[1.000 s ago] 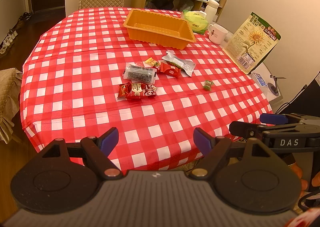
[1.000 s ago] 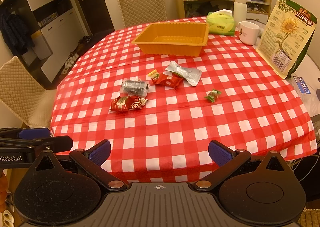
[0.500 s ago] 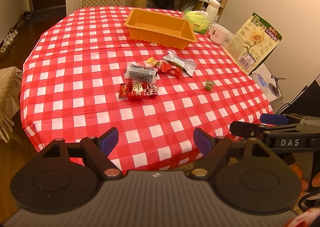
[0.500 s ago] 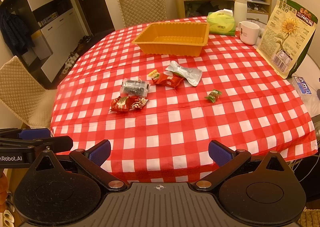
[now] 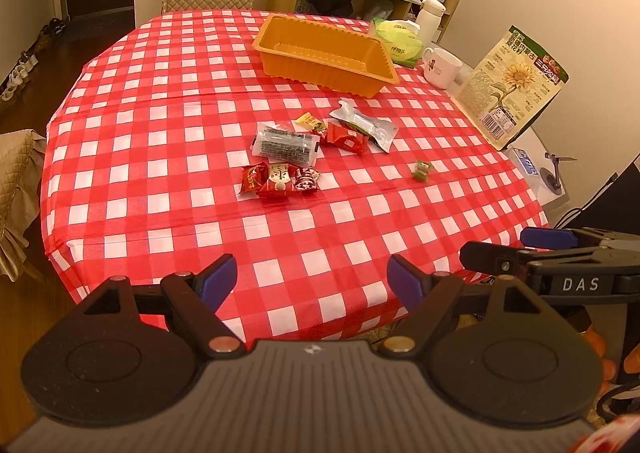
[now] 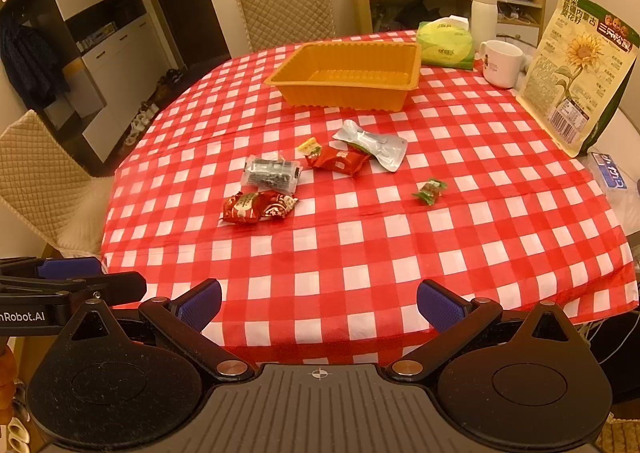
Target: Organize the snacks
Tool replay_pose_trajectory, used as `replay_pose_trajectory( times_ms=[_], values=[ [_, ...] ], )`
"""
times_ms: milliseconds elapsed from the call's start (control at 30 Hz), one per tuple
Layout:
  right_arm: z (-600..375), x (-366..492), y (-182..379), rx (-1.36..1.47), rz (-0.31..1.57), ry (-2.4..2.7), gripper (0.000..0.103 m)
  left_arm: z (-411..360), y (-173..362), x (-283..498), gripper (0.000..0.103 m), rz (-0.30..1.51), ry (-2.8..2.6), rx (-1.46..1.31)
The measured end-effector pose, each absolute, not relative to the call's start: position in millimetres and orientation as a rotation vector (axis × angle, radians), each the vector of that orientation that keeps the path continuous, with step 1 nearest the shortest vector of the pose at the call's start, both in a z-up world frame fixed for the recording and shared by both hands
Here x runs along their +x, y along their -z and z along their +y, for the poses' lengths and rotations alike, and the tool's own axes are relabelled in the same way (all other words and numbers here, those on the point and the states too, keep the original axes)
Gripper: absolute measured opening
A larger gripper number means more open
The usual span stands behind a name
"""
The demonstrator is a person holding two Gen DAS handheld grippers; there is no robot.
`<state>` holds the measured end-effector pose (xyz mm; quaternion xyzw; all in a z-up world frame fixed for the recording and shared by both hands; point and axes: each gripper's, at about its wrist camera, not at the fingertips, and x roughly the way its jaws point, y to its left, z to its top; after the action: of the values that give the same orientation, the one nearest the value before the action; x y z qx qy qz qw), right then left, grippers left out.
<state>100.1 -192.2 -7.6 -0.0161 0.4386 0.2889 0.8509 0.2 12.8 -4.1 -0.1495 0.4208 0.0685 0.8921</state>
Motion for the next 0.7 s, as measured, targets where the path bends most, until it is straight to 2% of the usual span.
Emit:
replay_pose_trajectory(
  times_ms=[700],
  values=[
    [-202, 132, 31, -0.006, 0.944, -0.577, 0.103, 20, 19, 28, 0.081, 0.902, -0.213, -0.313]
  ],
)
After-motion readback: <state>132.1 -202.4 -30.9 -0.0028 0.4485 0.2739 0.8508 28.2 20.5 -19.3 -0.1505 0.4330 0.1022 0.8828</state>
